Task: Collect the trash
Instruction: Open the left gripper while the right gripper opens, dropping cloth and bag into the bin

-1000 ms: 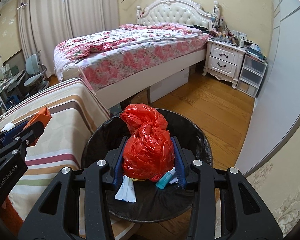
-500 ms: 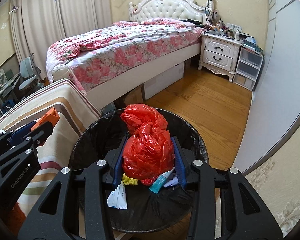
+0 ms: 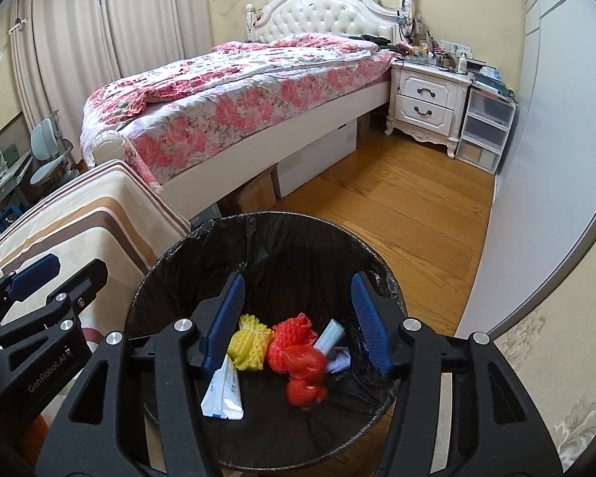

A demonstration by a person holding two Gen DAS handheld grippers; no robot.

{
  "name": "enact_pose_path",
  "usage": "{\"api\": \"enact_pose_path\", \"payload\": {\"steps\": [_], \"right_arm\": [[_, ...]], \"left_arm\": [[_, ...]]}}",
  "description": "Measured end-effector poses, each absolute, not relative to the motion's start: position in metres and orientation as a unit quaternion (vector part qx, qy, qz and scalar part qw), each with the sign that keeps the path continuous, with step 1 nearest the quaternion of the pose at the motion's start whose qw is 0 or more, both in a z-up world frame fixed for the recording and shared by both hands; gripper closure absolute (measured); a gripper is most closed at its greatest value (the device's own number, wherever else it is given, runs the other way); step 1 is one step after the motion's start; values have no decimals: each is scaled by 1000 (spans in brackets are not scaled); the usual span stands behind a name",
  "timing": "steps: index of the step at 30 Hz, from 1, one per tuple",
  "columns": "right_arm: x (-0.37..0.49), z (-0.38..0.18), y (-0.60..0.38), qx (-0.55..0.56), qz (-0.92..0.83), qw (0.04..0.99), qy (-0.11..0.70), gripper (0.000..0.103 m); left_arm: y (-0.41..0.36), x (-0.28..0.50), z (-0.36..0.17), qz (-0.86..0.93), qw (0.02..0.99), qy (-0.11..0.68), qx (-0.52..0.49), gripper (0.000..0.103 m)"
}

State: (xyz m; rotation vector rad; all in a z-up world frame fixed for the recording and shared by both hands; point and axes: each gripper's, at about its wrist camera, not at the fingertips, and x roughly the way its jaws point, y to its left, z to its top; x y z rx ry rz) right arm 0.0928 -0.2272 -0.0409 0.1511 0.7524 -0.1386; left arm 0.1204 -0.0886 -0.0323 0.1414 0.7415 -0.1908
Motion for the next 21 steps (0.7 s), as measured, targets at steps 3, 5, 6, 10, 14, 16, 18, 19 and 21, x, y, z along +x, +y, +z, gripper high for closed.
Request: {"api": "enact_pose_path", "payload": {"steps": [3, 5, 6, 10, 14, 16, 18, 19, 21], "right_arm": [[92, -41, -228, 74, -69, 925, 366, 47], [91, -40, -227, 73, -70, 925, 366, 44], [90, -39, -227, 73, -71, 925, 365, 43], [89, -38, -226, 73, -71, 925, 365, 39], [86, -35, -224, 70, -68, 927, 363, 38], [84, -33, -220, 68, -66, 927, 363, 36], [82, -31, -216, 66, -60, 928, 363, 35], [81, -30, -213, 66, -58, 928, 363, 35], [79, -29, -207, 65, -52, 928, 363, 35]], "left_arm": [[-85, 118, -31, -84, 928, 358, 65, 33], [-83, 117, -30, -81, 929, 356, 65, 32], [-82, 116, -29, -79, 929, 355, 66, 31], [-79, 111, -27, -73, 932, 348, 71, 31], [-69, 103, -23, -65, 935, 343, 67, 30], [-61, 100, -22, -58, 935, 343, 65, 29], [-53, 95, -21, -50, 936, 342, 65, 28], [-48, 94, -20, -44, 936, 342, 66, 28], [-37, 90, -19, -33, 937, 341, 66, 28]]}}
